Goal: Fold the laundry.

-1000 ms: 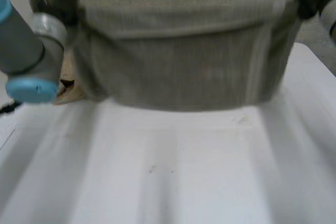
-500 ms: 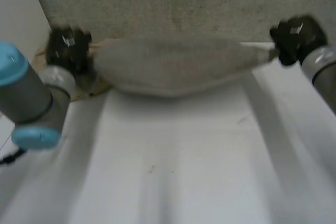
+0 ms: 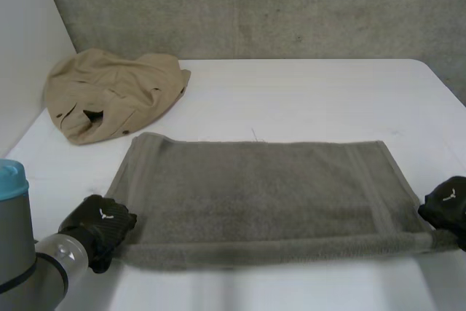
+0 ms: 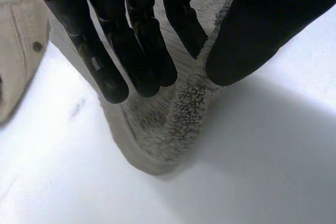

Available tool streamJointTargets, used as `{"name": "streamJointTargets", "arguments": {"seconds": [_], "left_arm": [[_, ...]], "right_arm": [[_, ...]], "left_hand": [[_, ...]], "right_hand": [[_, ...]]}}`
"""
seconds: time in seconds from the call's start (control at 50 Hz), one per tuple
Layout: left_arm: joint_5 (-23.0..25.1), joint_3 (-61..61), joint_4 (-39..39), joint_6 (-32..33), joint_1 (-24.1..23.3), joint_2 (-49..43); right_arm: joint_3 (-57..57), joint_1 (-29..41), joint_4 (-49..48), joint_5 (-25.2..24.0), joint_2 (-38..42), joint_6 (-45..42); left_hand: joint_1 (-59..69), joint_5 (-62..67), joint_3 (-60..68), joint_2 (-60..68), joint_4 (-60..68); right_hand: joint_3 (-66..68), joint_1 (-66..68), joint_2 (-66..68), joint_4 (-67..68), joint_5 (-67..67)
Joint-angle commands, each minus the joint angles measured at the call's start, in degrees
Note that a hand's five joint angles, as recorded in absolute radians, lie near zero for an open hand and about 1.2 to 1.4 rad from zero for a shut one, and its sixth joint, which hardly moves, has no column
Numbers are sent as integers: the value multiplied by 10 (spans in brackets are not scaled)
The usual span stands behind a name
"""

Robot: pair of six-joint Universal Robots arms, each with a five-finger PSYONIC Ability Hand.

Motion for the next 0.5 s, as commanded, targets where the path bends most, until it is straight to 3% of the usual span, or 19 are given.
{"name": "streamJointTargets", "arguments": {"seconds": [0.02, 0.2, 0.44, 0.46, 0.48, 0.5], "left_arm": [[-2, 80, 99, -4, -1, -63], [-6, 230, 148, -18, -4, -197], [-23, 448, 155, -29, -14, -378], [-24, 455, 156, -29, -15, -384], [-30, 467, 161, -26, -15, -392], [-33, 471, 163, -25, -16, -394]], "right_arm": [[-36, 16, -81, 4, 45, 73], [-186, 103, -146, 50, 159, 163], [-390, 165, -205, 134, 333, 174], [-403, 168, -205, 137, 344, 175], [-416, 171, -206, 143, 355, 176], [-433, 176, -207, 154, 370, 185]], "left_hand": [[150, 133, 116, 112, 111], [150, 133, 116, 112, 111], [113, 97, 79, 75, 75], [31, 15, -3, -7, -7], [-214, -231, -248, -252, -253], [-318, -335, -352, -356, -357]], "right_hand": [[123, 239, 134, 119, 132], [123, 239, 134, 119, 132], [123, 239, 134, 119, 132], [-4, 112, 6, -9, 4], [-217, -101, -206, -222, -209], [-560, -444, -550, -565, -552]]}}
